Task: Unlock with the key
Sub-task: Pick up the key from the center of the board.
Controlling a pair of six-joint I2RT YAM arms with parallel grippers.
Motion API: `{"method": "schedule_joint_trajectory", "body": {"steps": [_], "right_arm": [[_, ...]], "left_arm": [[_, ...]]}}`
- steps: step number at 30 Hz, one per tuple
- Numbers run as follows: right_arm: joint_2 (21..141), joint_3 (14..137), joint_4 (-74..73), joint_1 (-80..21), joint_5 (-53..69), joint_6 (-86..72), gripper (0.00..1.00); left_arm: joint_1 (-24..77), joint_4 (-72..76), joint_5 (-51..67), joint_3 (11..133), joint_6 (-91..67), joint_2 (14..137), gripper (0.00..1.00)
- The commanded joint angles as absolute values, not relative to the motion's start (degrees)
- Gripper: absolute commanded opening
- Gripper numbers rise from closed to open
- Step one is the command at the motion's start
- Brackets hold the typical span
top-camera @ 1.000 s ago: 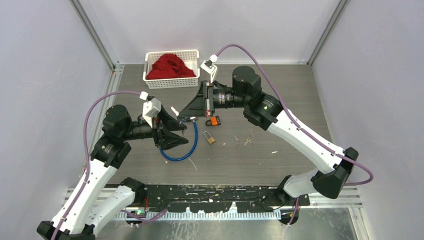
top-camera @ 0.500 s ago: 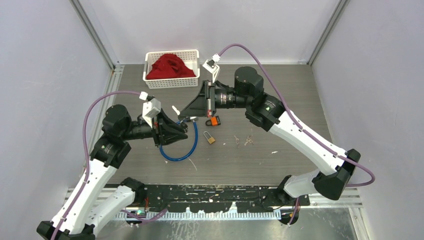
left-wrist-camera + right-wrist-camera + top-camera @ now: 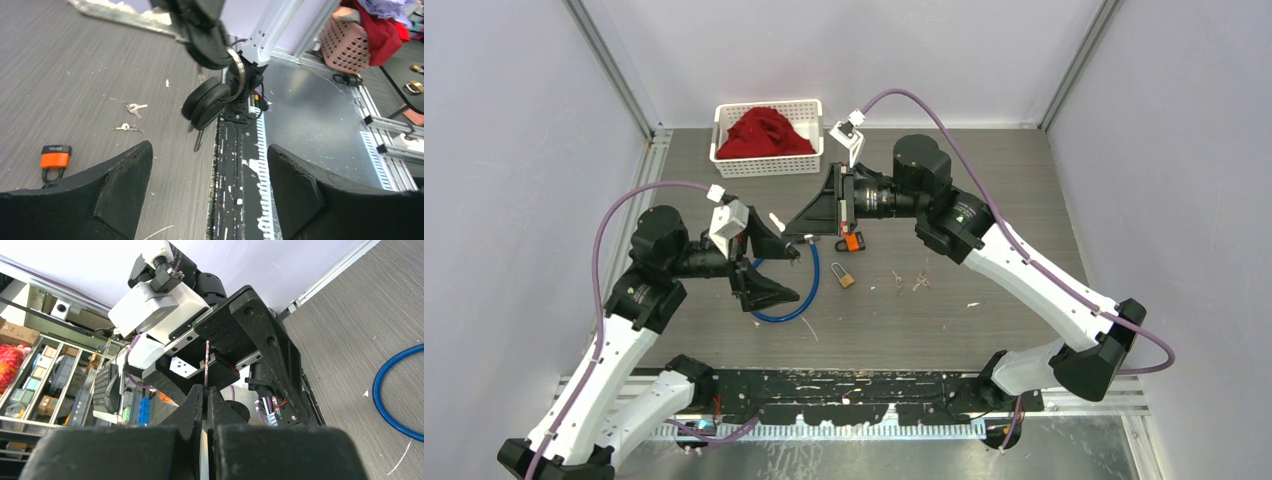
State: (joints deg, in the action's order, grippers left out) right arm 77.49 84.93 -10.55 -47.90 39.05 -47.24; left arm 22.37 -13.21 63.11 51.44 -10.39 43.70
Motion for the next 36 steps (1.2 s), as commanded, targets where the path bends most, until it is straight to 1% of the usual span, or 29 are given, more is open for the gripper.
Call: {"method": "schedule_joint_trajectory", "body": {"steps": [1,4,9,17,20,22,26,32,36], "right_arm": [[75.26,84.74,-8.22,-48.16,39.2,-46.63,0.01],[75.32,84.6,-7.92,-48.18,39.28,-46.81,0.01],[75.19,84.31,-7.74,-48.16,39.29,-46.92,0.01],[74.97,83.88,-7.47,-48.17,39.11,-47.03,0.01],[74.99,83.93,-7.94,-48.16,38.9,-46.61,0.01],[74.96,84.13,-8.22,-48.17,38.78,-46.51,0.01],[75.27,85.28,-9.82,-48.16,38.5,-45.59,0.01],[75.87,86.22,-11.42,-48.16,38.7,-44.85,0.01],[76.07,87.17,-13.08,-48.17,39.27,-43.81,0.01]], "left_arm": [[22.17,-12.2,69.5,53.97,-11.01,43.85,0.84],[22.24,-11.97,68.66,54.18,-10.74,44.22,0.82],[22.19,-10.31,67.15,54.63,-11.21,45.01,0.74],[22.23,-9.5,66.03,55.02,-12.36,46.23,0.43],[22.19,-10.08,66.16,55.13,-11.84,46.16,0.3],[22.2,-12.39,66.52,55.48,-9.64,46.02,0.25],[22.17,-17.94,67.14,56.56,-5.27,45.79,0.2],[22.15,-21.76,66.06,57.98,-1.63,45.47,0.15],[22.15,-31.28,65.9,60.68,6.95,46.06,0.11]]}}
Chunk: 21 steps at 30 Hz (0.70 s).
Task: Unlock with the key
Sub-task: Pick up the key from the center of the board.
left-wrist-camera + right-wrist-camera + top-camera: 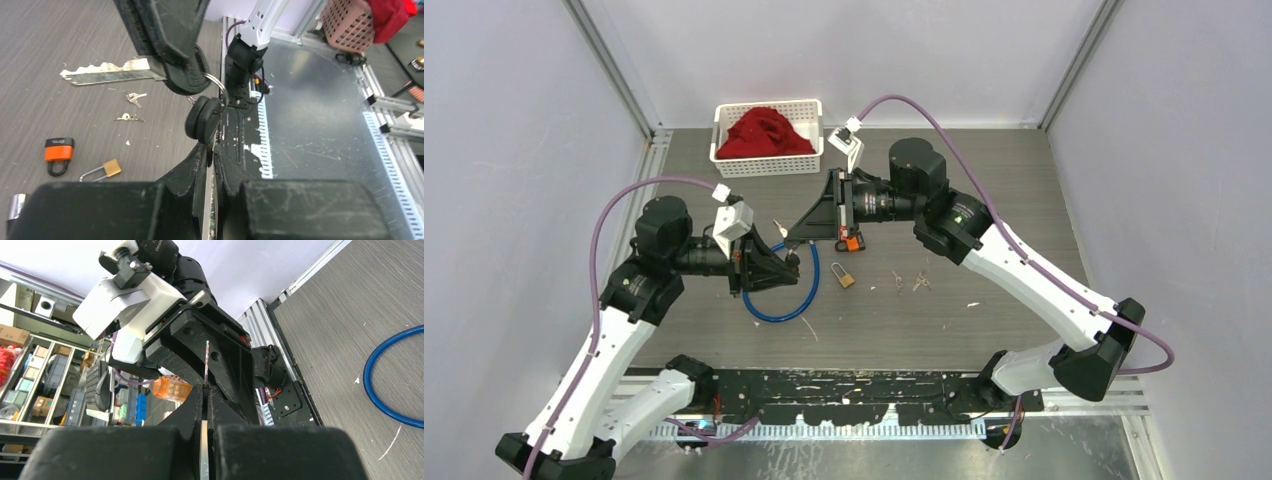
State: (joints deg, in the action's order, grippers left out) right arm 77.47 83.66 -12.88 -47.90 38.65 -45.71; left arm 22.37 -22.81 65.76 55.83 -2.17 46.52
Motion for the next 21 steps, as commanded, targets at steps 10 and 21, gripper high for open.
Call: {"method": "schedule_joint_trajectory", "body": {"steps": [10,21], "right_arm": [[76.73,87.65,-16.68,-48.17,41.75,-41.89,0.01],[76.45,89.08,-25.92,-45.46,41.17,-30.91,0.47]], "left_arm": [[22.23,-38.43,60.61,63.2,18.63,46.5,0.0],[22.22,-52.26,50.21,69.52,26.84,50.1,0.0]]}}
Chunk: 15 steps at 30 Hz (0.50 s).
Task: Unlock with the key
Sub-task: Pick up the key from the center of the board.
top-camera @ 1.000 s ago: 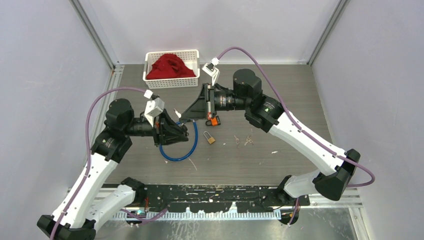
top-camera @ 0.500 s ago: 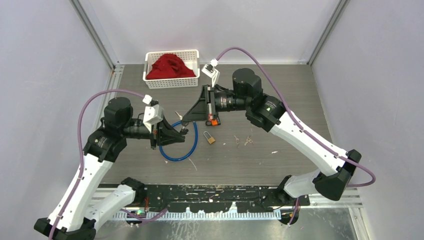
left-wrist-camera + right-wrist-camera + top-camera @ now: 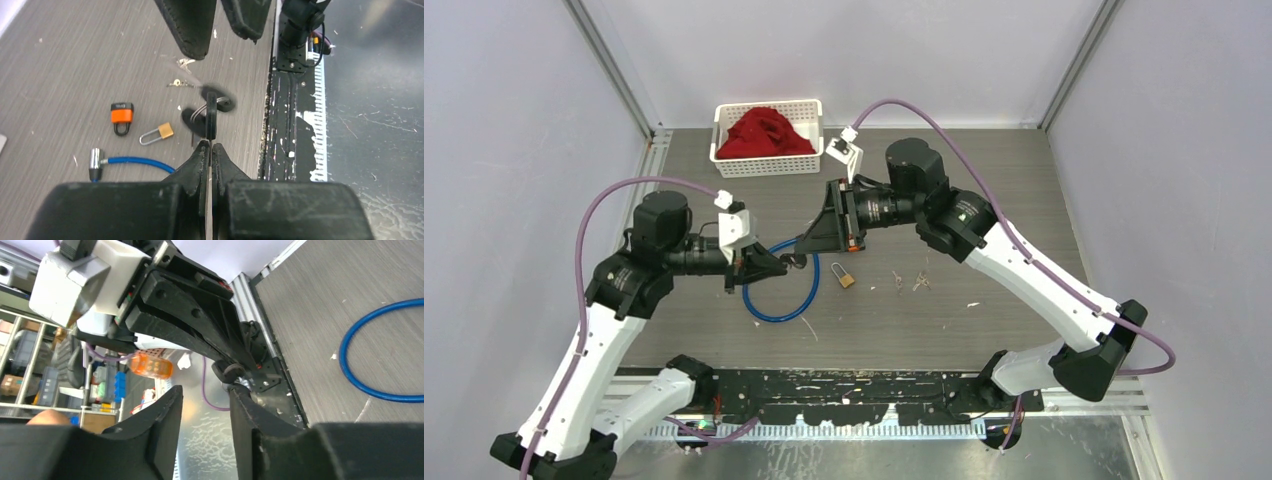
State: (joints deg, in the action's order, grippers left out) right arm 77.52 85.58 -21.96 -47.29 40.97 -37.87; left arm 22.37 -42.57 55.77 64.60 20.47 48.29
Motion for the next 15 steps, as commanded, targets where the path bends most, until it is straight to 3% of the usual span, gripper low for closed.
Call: {"method": "schedule_joint_trajectory", "body": {"steps": [1,4,8,15], "right_arm": [[76.4,89.27,-26.44,-44.72,40.84,-29.68,0.56],[76.25,87.75,-24.68,-42.16,41.52,-29.14,0.64],[76.61,82.65,-18.37,-39.9,44.15,-30.78,0.66],[76.82,73.88,-3.04,-40.21,50.97,-31.61,0.64]], "left_arm": [[22.23,-55.24,48.78,70.52,29.32,51.09,0.0],[22.28,-65.58,45.37,74.67,35.95,55.24,0.0],[22.24,-78.02,43.58,80.83,41.9,61.95,0.0],[22.24,-87.22,50.79,87.22,42.26,67.75,0.0]]}}
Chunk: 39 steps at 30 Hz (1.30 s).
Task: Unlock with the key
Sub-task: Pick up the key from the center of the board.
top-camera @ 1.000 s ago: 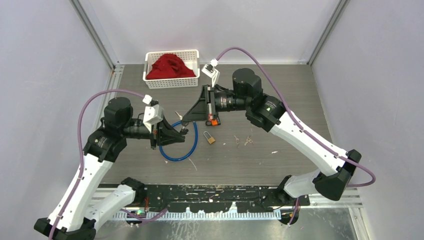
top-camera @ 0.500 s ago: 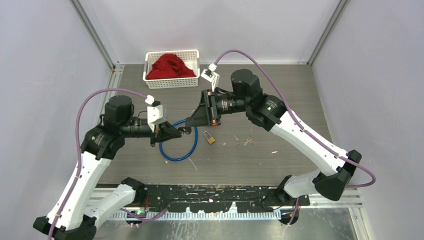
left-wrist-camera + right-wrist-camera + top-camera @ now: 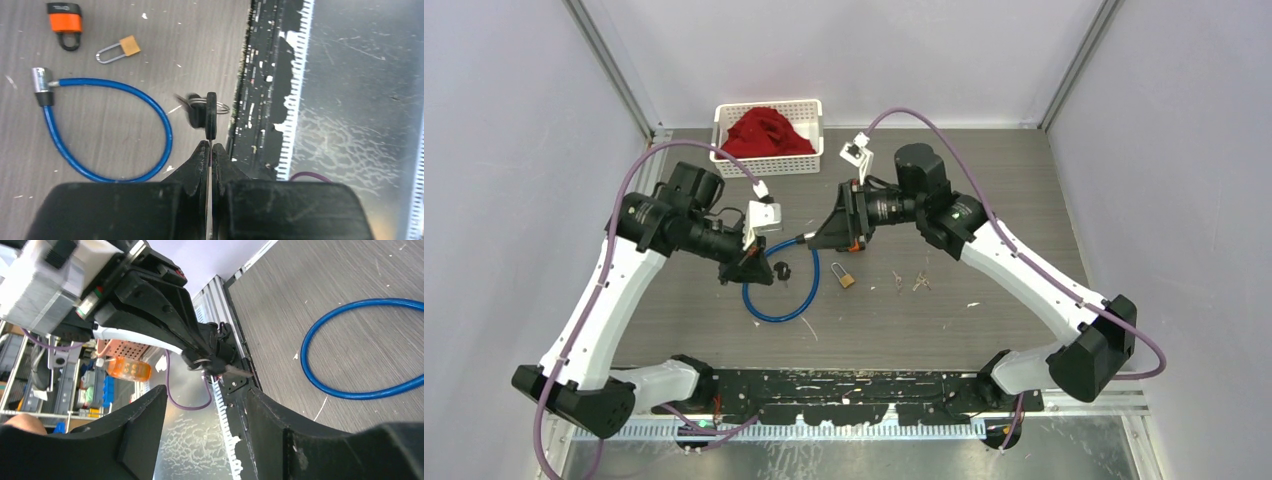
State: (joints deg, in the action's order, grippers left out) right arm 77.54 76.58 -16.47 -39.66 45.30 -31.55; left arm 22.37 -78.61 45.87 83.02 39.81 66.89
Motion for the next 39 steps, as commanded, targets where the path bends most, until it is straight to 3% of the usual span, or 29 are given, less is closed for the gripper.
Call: {"method": "schedule_joint_trajectory", "body": {"steps": [1,7,24,30,37,39], "right_arm": [[76.49,72.48,-0.46,-40.52,51.25,-31.93,0.63],[74.54,66.96,11.17,-44.99,49.42,-30.31,0.58],[77.91,70.08,5.85,-52.29,46.7,-20.93,0.46],[79.71,72.3,2.3,-53.79,45.11,-19.03,0.32],[80.63,74.36,-6.14,-54.05,41.46,-16.08,0.02],[79.96,73.82,-6.21,-54.05,41.03,-16.04,0.01]], "left_arm": [[22.24,-87.83,51.32,87.52,42.27,68.26,0.0],[22.34,-88.55,53.54,88.12,41.19,69.16,0.0],[22.51,-93.41,55.81,90.41,41.71,71.58,0.0],[22.6,-95.16,56.24,90.84,42.44,72.32,0.0],[22.6,-96.09,55.51,91.61,43.41,72.19,0.0],[22.59,-96.24,55.38,91.8,43.63,72.28,0.0]]}}
